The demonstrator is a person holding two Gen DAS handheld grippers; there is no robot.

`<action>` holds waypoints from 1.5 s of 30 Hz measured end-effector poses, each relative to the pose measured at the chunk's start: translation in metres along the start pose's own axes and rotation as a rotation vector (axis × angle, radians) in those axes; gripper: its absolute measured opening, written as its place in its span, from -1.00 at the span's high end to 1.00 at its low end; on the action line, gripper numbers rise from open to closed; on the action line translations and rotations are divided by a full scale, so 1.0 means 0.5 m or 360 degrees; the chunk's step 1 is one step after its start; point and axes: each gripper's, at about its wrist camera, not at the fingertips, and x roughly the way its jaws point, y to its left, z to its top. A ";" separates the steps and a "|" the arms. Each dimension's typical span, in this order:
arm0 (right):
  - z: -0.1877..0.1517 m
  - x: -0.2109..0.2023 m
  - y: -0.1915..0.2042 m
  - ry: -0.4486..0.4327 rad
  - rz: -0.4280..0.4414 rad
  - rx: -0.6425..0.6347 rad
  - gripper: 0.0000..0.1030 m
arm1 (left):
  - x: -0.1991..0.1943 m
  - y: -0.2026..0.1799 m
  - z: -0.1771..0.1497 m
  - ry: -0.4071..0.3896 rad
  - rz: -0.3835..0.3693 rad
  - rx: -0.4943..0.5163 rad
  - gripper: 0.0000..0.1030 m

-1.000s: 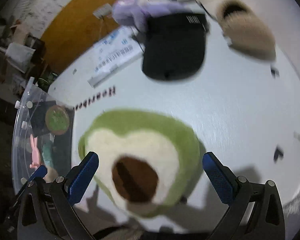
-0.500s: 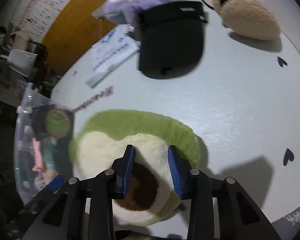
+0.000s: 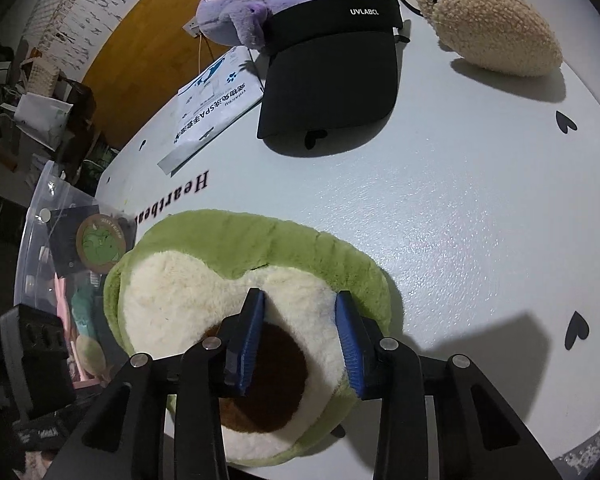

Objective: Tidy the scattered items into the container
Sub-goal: 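Grasp the avocado plush with the left tool and lift it, then carry the avocado plush with the left tool over the clear box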

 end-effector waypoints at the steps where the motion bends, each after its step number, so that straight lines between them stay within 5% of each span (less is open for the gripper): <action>1: 0.000 0.000 -0.001 -0.0002 0.0001 0.0000 0.31 | 0.004 0.000 0.003 -0.0001 -0.0020 -0.0009 -0.79; 5: -0.002 -0.003 -0.009 -0.0009 0.0010 0.0009 0.31 | 0.018 -0.004 0.012 0.0029 -0.0123 -0.0040 -0.52; 12: 0.022 -0.059 -0.018 -0.0062 0.0068 0.0077 0.31 | 0.009 -0.017 0.017 0.0002 -0.0091 0.0027 -0.32; 16: 0.083 -0.070 -0.019 -0.0125 -0.0103 -0.0060 0.31 | 0.006 -0.011 0.035 0.0000 -0.0083 0.0023 -0.30; 20: 0.143 0.003 -0.043 -0.0044 -0.0237 -0.0096 0.30 | 0.007 -0.014 0.056 0.0022 -0.0072 0.0069 -0.29; 24: 0.119 0.081 -0.053 0.0232 -0.0100 -0.0034 0.31 | 0.009 -0.019 0.066 0.0016 -0.0061 0.0096 -0.29; 36: 0.038 -0.002 -0.093 0.0223 0.0126 0.0261 0.31 | -0.035 -0.044 0.023 -0.0013 -0.0124 0.0223 -0.13; 45: 0.075 -0.162 0.046 0.0018 0.0329 -0.0005 0.31 | -0.217 -0.105 0.011 -0.0300 -0.0276 0.0298 -0.13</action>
